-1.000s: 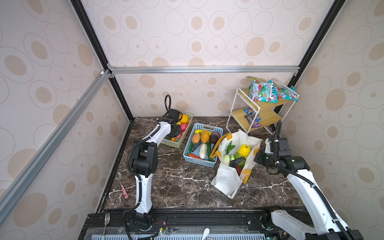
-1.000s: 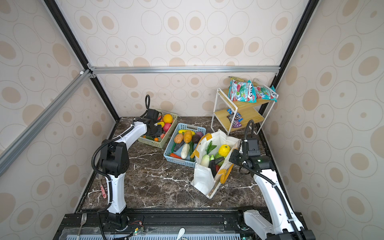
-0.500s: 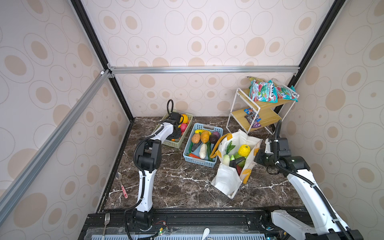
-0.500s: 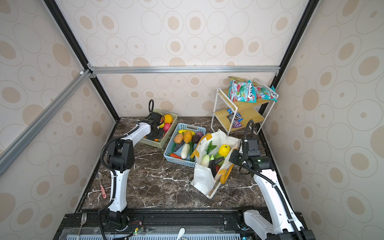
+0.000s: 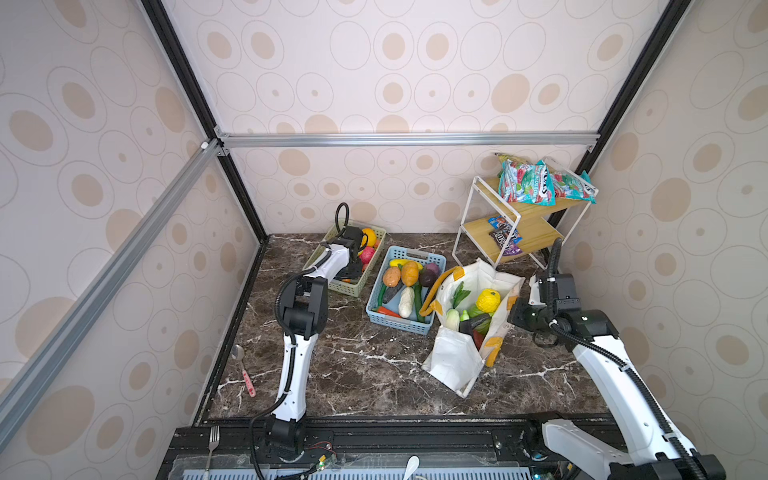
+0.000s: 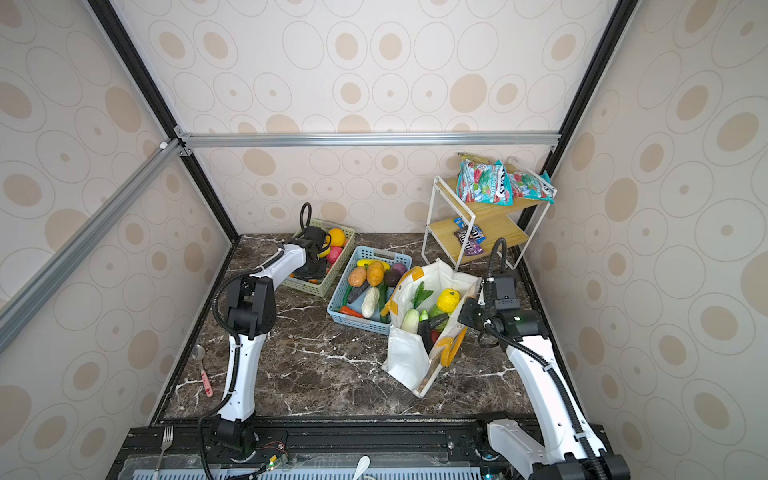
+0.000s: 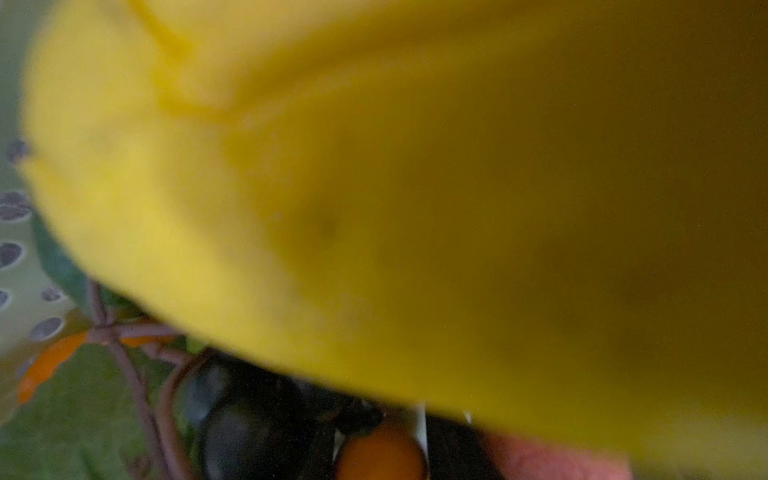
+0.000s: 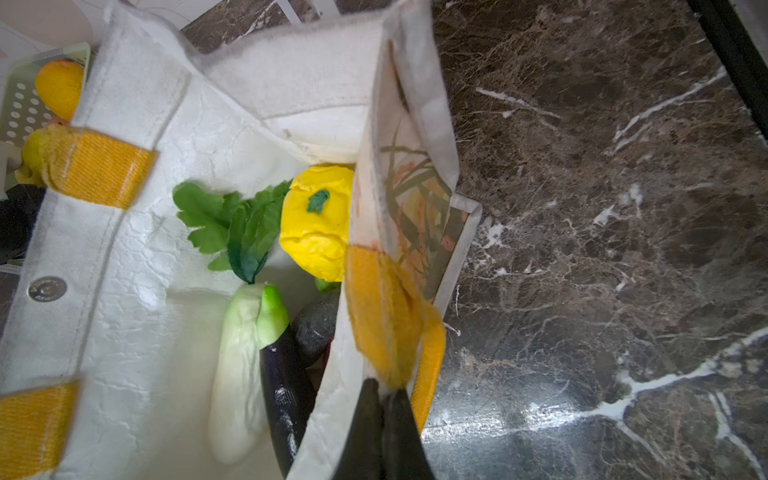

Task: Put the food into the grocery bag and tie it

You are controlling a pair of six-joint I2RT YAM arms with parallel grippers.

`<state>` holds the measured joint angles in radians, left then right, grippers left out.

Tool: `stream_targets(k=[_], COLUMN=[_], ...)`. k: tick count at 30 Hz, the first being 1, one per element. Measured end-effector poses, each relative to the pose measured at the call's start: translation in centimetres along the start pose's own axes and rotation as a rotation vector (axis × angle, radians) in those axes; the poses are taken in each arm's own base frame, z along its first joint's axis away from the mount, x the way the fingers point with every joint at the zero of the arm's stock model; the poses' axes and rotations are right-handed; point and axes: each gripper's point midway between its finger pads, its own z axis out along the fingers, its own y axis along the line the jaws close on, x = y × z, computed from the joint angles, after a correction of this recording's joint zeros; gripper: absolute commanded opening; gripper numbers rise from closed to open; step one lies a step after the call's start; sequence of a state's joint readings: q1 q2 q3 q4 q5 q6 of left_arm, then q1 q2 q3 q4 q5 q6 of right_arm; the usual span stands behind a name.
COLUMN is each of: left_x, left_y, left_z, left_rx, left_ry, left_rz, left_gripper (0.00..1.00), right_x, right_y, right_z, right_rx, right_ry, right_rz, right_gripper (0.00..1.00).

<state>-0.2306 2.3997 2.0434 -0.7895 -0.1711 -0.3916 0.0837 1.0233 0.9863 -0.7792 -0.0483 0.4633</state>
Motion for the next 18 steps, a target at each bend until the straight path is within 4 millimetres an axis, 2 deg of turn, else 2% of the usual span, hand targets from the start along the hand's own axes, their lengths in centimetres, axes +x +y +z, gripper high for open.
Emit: stream_targets(k=[5,18], left_x=[-0.09,-0.22], left_y=[-0.1,-0.6], left_z=[-0.06,-0.39], left_rx=[0.004,0.038], left_ry=[0.001,0.004], left_rz=[0.0,-0.003], left_gripper=[0.26,0.25], right_x=[-0.19,-0.39], right_y=[0.03,-0.04], right_z=[0.03,0.06], right_rx=[0.004,0.014], right_ry=[0.001,0.001], right_rz=[-0.004,-0.016], right_gripper=[0.0,0.0])
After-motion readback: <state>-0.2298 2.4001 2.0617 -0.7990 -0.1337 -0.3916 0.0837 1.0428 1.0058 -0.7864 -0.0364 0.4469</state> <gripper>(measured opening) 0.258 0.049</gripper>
